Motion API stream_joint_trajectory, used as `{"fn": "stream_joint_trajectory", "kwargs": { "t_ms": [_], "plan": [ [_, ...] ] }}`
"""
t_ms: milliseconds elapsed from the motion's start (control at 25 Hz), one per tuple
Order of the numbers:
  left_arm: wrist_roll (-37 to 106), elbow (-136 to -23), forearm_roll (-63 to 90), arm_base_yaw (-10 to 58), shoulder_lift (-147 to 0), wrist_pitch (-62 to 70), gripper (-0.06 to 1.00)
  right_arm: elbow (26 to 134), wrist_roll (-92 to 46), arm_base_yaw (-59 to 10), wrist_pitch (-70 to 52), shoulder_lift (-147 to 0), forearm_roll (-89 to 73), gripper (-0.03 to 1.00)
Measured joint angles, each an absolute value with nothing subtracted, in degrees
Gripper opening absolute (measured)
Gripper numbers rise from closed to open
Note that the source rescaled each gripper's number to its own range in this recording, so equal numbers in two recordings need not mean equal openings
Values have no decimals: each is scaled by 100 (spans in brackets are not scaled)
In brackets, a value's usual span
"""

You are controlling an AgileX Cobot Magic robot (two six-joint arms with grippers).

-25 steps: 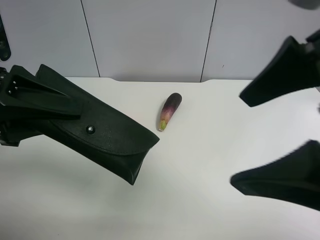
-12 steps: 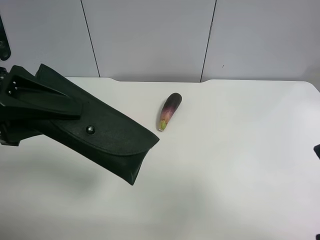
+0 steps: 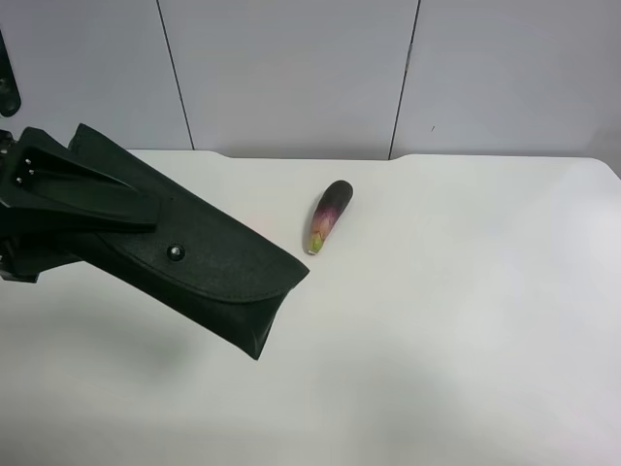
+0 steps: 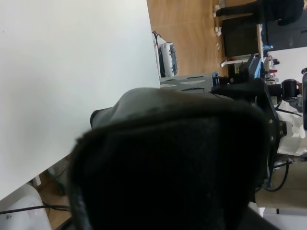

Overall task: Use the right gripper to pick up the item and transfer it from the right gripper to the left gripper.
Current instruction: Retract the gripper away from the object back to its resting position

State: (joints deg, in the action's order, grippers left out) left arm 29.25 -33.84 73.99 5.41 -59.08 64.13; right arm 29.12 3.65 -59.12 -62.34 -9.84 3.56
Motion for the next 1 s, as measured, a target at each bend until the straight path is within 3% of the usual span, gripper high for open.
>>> {"fn": "stream_joint_trajectory", "kwargs": {
  "t_ms": [640,840,1000],
  "plan": [
    [2944,-3384,7393,541,-5908,6385,0,2895,370,-5866,-6189,-959,355,100],
    [2944,-3384,7388,541,-5908,6385,0,2895,370,-5010,-6183,-906,355,100],
    [2944,-3384,7329,541,-5908,6373,0,2895,370,-3929,-6151,-432,362,100]
  ]
}}
